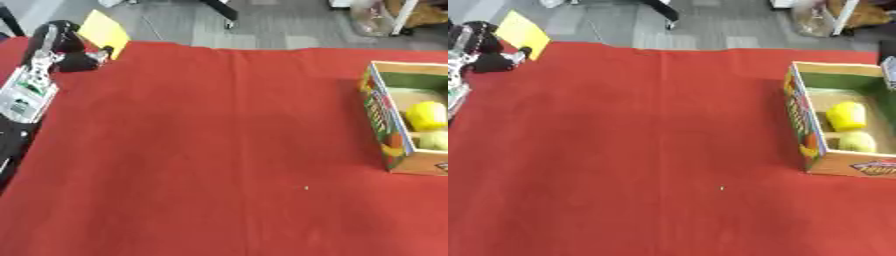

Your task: Pick up the objects with one hand, pass them to the other hand, and then place them into the box on the other side of the table.

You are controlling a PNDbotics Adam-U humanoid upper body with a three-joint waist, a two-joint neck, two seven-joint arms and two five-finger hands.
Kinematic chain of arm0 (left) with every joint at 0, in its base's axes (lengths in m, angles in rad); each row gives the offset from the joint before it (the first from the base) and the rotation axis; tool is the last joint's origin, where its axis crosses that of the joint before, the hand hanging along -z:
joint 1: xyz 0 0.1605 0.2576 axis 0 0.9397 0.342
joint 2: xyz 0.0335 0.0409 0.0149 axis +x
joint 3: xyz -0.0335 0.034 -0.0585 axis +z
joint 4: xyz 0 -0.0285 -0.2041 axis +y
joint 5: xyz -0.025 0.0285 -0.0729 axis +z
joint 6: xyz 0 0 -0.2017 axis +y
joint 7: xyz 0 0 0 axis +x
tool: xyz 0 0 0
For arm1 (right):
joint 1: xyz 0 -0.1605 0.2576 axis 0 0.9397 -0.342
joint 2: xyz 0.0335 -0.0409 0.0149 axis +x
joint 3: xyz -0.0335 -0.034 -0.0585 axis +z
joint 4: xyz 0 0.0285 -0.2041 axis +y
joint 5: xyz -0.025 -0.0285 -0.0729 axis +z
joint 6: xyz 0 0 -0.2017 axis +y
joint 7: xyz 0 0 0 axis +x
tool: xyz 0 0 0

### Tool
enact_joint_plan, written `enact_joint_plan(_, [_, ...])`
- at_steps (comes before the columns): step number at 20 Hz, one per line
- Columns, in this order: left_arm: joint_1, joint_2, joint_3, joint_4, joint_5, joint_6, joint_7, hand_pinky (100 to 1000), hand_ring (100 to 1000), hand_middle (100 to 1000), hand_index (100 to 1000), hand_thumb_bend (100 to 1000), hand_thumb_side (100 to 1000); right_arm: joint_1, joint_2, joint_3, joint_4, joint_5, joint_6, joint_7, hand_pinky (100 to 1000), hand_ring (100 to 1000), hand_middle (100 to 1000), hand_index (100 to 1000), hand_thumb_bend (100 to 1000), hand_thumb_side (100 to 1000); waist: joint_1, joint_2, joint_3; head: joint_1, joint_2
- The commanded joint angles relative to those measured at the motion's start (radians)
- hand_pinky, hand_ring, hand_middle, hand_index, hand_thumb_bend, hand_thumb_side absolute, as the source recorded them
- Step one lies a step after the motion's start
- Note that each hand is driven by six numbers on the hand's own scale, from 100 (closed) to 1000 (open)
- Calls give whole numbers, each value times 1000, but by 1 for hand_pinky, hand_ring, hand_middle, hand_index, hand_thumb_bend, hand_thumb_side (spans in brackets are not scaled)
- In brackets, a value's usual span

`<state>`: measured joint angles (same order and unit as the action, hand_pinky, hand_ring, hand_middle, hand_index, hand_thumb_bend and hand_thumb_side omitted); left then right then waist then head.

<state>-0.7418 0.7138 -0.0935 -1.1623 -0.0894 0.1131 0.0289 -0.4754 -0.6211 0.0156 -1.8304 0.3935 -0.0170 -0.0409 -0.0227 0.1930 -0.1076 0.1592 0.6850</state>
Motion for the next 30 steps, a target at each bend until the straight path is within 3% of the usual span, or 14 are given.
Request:
enact_joint_plan(1, [16, 83, -17, -168, 99, -18, -70, 709, 501, 413, 517, 190, 225, -22, -23, 8, -15, -3, -6, 14, 673, 669, 617, 835, 279, 308, 0, -40, 3, -7, 3])
enact_joint_plan(6, [69, 127, -50, -365, 227, -36, -192, 715, 507, 421, 525, 200, 254, -56, -32, 65, -42, -20, -68, 80, 684, 676, 625, 837, 304, 315, 1, -50, 10, -12, 8])
enact_joint_plan(12, [101, 135, -127, -542, 328, -9, -315, 714, 507, 421, 525, 215, 284, -160, -18, 192, -100, -20, -204, 227, 700, 685, 639, 846, 320, 326, 6, -60, 23, -22, 18])
enact_joint_plan(13, [101, 130, -145, -564, 340, 1, -329, 713, 507, 421, 525, 215, 287, -182, -9, 217, -107, -23, -225, 254, 702, 685, 638, 847, 424, 347, 6, -62, 25, -24, 19])
enact_joint_plan(14, [100, 125, -161, -583, 350, 11, -341, 714, 508, 422, 526, 217, 290, -201, 1, 238, -111, -28, -242, 282, 702, 685, 639, 847, 331, 329, 7, -64, 27, -26, 21])
enact_joint_plan(15, [97, 117, -178, -599, 359, 22, -353, 714, 508, 421, 525, 217, 293, -220, 13, 259, -112, -32, -258, 309, 702, 683, 636, 850, 351, 339, 7, -66, 28, -28, 23])
enact_joint_plan(20, [75, 78, -244, -634, 375, 69, -409, 715, 512, 424, 528, 229, 310, -278, 72, 320, -101, -37, -306, 394, 699, 676, 622, 858, 512, 395, 8, -69, 33, -30, 27])
enact_joint_plan(21, [72, 69, -256, -631, 376, 76, -422, 715, 513, 425, 529, 255, 275, -285, 81, 328, -98, -32, -314, 404, 701, 679, 626, 862, 540, 387, 7, -69, 34, -31, 28])
enact_joint_plan(22, [69, 62, -266, -627, 377, 83, -433, 715, 514, 426, 529, 230, 317, -291, 89, 333, -95, -26, -322, 411, 701, 679, 626, 863, 532, 389, 7, -69, 34, -32, 29])
enact_joint_plan(30, [49, 21, -330, -603, 415, 118, -498, 719, 519, 429, 532, 230, 342, -313, 123, 367, -84, 50, -405, 417, 712, 693, 647, 879, 555, 374, 7, -64, 39, -35, 34])
